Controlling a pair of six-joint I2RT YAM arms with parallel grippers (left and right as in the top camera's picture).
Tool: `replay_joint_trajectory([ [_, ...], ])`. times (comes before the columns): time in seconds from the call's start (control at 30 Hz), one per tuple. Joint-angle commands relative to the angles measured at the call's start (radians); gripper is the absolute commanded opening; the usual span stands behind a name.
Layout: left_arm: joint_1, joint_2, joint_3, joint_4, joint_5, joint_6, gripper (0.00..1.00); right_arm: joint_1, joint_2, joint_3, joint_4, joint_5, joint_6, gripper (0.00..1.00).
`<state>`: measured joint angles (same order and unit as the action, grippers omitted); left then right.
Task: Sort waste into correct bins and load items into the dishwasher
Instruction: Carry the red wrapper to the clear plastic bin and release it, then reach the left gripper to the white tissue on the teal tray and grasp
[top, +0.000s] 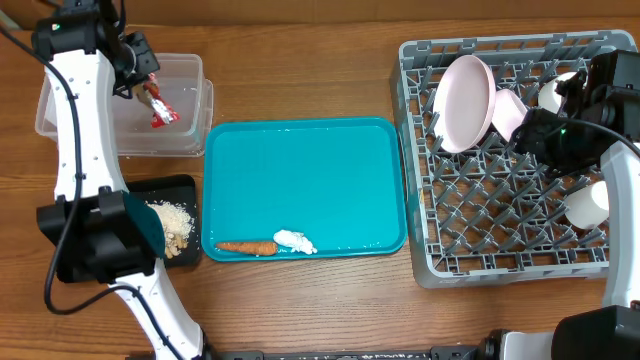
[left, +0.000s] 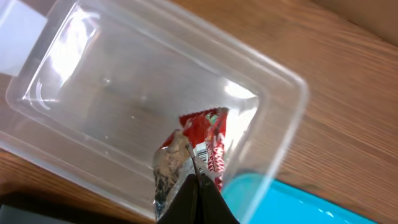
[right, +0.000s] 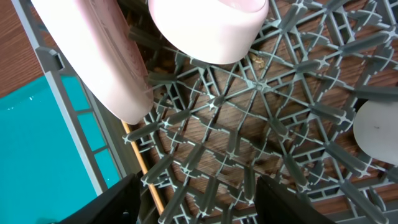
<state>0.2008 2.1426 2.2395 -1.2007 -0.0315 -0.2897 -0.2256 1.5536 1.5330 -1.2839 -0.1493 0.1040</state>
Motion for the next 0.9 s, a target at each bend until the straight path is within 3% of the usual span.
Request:
replay_joint_trajectory([
  [0.0,0.012,0.053,0.012,0.025,-0.007,-0.032,0.28,0.000,-0.005,0.011,-0.002,-0.002,0.000,0.62],
  [0.07,0.014,0.053,0.014,0.040,-0.013,-0.032,0.46,0.000,-0.005,0.011,-0.002,-0.002,0.000,0.62],
  [0.1,0.014,0.052,0.031,0.038,-0.009,-0.032,0.59,0.000,-0.005,0.011,-0.004,-0.002,0.000,0.62],
  [0.23,0.004,0.048,0.087,-0.020,0.050,-0.031,0.62,0.000,-0.005,0.011,-0.005,-0.002,0.000,0.62],
  [0.4,-0.079,0.033,0.146,-0.233,0.213,0.040,0.63,0.000,-0.005,0.011,-0.004,0.021,-0.001,0.61],
  [0.6,-0.257,0.035,0.104,-0.467,0.204,0.090,0.69,0.000,-0.005,0.011,-0.005,0.040,-0.001,0.62],
  [0.87,-0.502,0.035,-0.087,-0.489,0.126,0.111,0.71,0.000,-0.005,0.011,-0.005,0.040,0.000,0.62],
])
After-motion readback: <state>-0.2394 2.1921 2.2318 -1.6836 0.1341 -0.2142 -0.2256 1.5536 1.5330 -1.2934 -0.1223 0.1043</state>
